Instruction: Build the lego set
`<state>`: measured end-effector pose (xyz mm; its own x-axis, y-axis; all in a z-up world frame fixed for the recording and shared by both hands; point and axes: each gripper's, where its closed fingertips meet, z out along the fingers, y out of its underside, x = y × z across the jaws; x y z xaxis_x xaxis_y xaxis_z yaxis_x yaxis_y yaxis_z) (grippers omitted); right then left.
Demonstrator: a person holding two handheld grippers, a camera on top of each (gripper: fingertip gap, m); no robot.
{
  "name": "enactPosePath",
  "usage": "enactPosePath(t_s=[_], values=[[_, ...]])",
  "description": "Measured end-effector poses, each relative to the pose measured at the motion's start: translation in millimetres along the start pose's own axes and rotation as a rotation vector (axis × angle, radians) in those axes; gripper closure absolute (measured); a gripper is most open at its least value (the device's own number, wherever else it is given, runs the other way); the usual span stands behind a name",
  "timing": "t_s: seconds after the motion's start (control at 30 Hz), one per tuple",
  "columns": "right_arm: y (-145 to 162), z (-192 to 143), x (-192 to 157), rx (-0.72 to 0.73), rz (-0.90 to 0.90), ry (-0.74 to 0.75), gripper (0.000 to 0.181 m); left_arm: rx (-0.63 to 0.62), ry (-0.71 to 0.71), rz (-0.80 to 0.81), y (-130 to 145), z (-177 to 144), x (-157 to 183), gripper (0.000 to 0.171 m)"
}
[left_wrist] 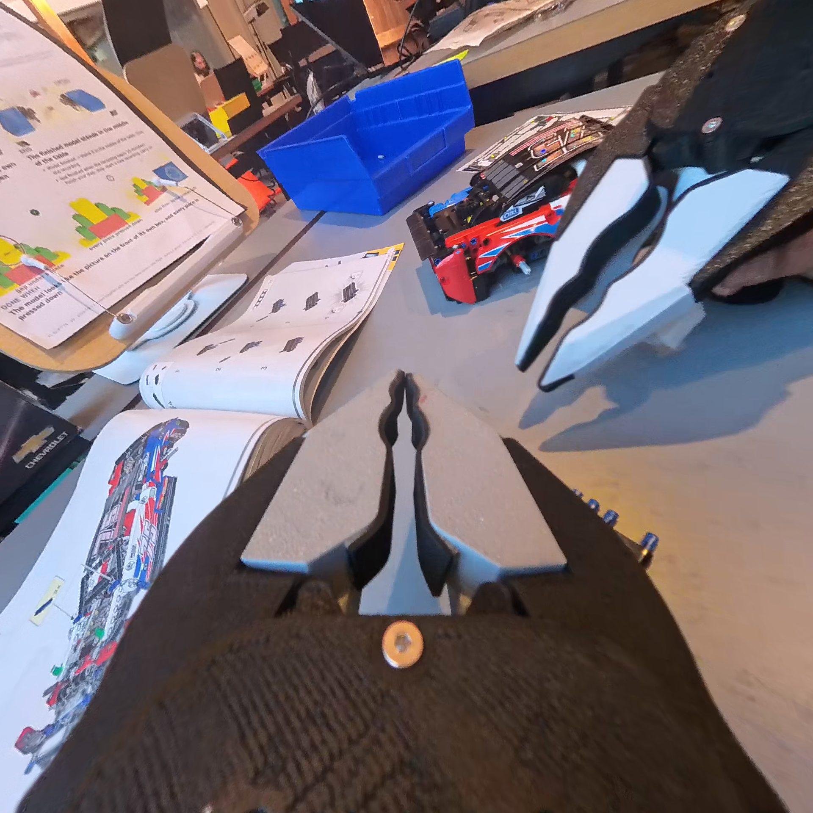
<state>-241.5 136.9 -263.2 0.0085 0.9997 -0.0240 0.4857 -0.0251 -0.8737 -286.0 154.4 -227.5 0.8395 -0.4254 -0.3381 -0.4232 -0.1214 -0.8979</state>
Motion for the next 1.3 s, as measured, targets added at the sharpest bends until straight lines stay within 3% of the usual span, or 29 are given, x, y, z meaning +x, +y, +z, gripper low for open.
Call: enactPosePath(t_s=[0.23, 0.4, 0.53, 0.67, 0.77, 0.9, 0.93, 1.03, 1.17, 1.3], values=[[-42.4, 29.6, 28.5, 0.112, -0.029, 0.11, 0.175, 0.034, -0.062, -0.018, -6.1, -8.3, -12.7, 0.171], [-78.0, 70.5, 49.3, 0.161, -0.108, 0.142, 0.173, 0.197, -0.193, -0.005, -33.0, -39.3, -28.7, 0.171], [-98.9, 102.9, 62.0, 0.169, -0.19, 0.163, 0.172, 0.252, -0.252, -0.038, -34.3, -48.3, -35.4, 0.171], [-94.7, 124.9, 56.7, 0.111, -0.13, 0.048, 0.165, 0.297, -0.212, -0.116, -35.4, -46.8, -33.2, 0.171], [-86.7, 122.6, 47.4, 0.09, -0.096, -0.024, 0.162, 0.335, -0.205, -0.129, -39.3, -44.8, -34.2, 0.171], [-86.8, 110.7, 46.1, 0.127, -0.035, -0.057, 0.162, 0.271, -0.167, -0.097, -22.4, -32.0, -30.4, 0.17], [-87.3, 108.4, 45.9, 0.138, -0.007, -0.072, 0.162, 0.253, -0.142, -0.127, -19.4, -28.3, -28.4, 0.139], [-90.4, 104.1, 46.4, 0.171, 0.059, -0.102, 0.162, 0.212, -0.056, -0.169, -17.5, -23.1, -15.5, 0.123], [-90.7, 103.9, 47.9, 0.172, 0.066, -0.097, 0.162, 0.218, -0.07, -0.146, -18.9, -27.1, -12.9, 0.125], [-86.8, 108.8, 43.5, 0.133, 0.012, -0.073, 0.16, 0.108, -0.127, -0.168, -7.5, -28.9, -23.5, 0.125]])
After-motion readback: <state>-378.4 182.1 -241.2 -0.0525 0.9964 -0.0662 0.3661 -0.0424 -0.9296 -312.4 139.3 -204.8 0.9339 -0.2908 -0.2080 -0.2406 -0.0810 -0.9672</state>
